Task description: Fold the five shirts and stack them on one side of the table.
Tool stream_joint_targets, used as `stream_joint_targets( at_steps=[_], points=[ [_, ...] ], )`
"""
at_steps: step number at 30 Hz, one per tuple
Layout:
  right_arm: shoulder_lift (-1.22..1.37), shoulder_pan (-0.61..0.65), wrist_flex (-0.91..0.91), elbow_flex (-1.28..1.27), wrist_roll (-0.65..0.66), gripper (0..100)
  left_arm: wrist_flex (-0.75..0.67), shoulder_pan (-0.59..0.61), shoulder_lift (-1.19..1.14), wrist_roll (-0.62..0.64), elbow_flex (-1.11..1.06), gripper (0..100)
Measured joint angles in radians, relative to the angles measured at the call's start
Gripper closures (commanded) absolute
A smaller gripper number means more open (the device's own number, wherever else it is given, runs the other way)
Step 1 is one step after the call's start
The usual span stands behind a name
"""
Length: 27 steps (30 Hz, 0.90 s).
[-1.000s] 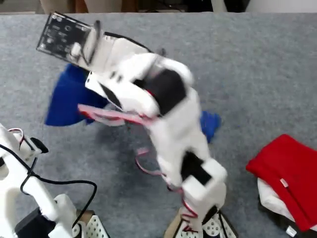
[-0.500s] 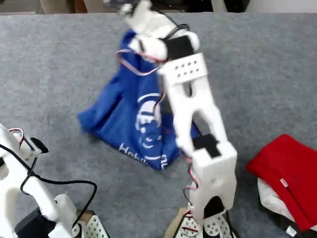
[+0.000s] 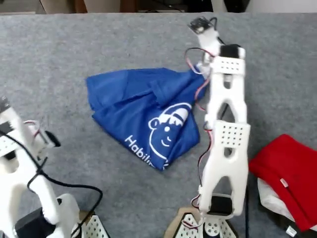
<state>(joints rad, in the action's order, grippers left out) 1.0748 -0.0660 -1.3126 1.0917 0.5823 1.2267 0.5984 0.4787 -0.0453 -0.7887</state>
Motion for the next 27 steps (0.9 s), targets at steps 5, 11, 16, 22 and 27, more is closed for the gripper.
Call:
stream_joint_targets(
  at_steps=[5,11,16,22,27],
  points=[
    [0.104,-0.084,-0.135,0.123,0.135,99.4,0.0,-0.216,0.0,0.157,0.094,75],
    [0.193,-0.186,-0.235,0.259,0.195,80.9,-0.12,-0.456,-0.002,0.269,0.153,75],
    [0.207,-0.262,-0.376,0.4,0.235,75.5,-0.207,-0.534,-0.086,0.319,0.163,75],
    [0.18,-0.196,-0.453,0.508,0.18,82.3,-0.272,-0.537,-0.262,0.331,0.164,75],
    [0.091,-0.092,-0.456,0.474,0.071,82.2,-0.377,-0.505,-0.368,0.333,0.164,75]
  ],
)
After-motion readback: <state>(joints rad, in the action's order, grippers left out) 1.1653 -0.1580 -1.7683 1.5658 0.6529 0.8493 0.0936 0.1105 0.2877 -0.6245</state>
